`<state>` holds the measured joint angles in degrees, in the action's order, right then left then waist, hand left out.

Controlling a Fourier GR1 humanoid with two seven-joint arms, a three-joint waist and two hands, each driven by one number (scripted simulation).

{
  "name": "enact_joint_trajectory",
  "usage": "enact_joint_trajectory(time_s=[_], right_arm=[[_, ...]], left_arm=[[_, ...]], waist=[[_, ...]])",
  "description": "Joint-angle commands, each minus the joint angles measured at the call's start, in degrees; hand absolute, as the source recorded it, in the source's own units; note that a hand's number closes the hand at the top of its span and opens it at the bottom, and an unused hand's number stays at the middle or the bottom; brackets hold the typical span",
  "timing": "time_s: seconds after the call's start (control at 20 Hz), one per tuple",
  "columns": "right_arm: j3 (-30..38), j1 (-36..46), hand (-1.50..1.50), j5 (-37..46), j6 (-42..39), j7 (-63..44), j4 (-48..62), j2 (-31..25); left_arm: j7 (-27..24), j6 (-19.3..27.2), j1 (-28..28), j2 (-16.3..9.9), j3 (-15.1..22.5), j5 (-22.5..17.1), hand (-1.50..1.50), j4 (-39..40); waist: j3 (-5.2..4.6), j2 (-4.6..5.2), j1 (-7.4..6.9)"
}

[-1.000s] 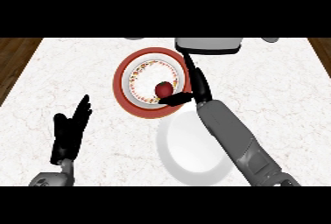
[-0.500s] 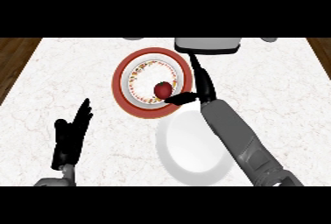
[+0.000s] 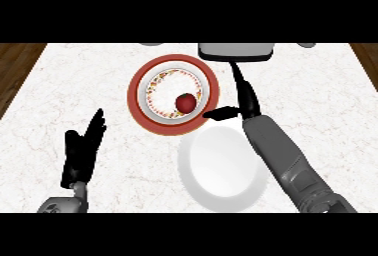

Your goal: Pick the tomato from the plate and place it in the plate

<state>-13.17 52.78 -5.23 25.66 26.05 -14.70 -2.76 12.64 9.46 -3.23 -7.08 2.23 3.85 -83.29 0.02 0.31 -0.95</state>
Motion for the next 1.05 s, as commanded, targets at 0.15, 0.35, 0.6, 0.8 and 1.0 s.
enact_joint_trajectory(time_s=[0.15,0.35,0.6,0.8,1.0], right_arm=[[3.52,-5.86,-1.5,0.05,-2.93,5.77,-1.77,-5.28],[4.51,-4.56,-1.5,2.39,0.46,3.08,-2.38,-2.65],[8.57,-3.15,-1.5,0.97,-0.07,4.0,0.85,-7.2],[8.92,-2.84,-1.5,2.99,0.71,4.22,2.95,-6.56],[9.56,-3.84,-1.5,4.26,1.68,3.03,1.85,-6.76]], left_arm=[[2.71,0.49,-4.12,0.19,-1.62,0.34,0.0,1.72],[0.39,-0.48,-0.24,0.9,-0.36,1.37,0.0,1.5],[-3.02,-1.36,-0.04,1.16,-1.66,0.11,0.0,3.12],[-1.17,-2.93,0.72,0.23,-2.15,-0.77,0.0,-0.33],[1.87,-2.37,-0.89,0.26,-2.47,0.13,0.0,-0.52]], waist=[[0.01,-0.06,0.53],[0.0,-0.12,0.31],[0.02,0.13,-0.14],[0.03,0.11,-0.38],[0.02,0.01,-0.02]])
